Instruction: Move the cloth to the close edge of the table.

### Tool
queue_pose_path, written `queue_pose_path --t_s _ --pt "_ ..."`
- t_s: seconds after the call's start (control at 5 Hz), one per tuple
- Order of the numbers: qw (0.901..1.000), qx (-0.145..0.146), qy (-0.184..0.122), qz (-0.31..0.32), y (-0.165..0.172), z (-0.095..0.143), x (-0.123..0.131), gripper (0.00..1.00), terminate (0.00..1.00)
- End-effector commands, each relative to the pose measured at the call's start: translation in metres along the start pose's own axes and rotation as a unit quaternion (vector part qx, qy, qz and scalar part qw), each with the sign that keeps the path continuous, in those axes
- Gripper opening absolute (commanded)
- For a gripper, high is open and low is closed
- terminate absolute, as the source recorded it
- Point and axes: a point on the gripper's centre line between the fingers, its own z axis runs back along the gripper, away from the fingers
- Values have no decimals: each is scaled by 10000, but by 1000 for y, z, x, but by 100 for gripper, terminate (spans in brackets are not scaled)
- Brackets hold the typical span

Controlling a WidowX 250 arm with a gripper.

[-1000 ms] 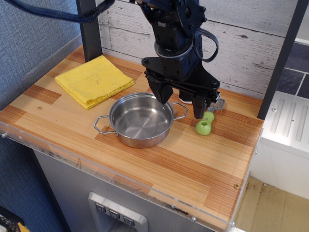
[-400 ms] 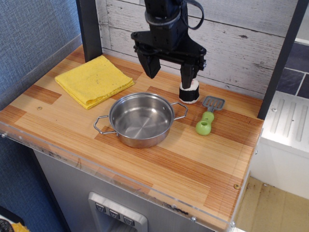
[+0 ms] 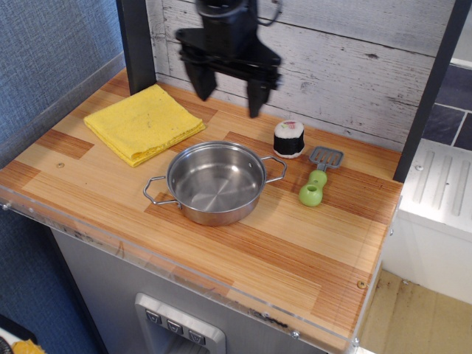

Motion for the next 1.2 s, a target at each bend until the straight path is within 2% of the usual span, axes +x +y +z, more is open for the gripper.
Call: queue_pose_path --t_s 0.0,0.4,0.8,1.0 --pt "9978 423 -184 480 74 7 14 100 0" --pt "9937 538 151 974 121 -19 5 100 0" --pt "9913 676 574 969 124 -45 -13 100 0" --pt "9908 617 709 973 122 -60 -16 100 0"
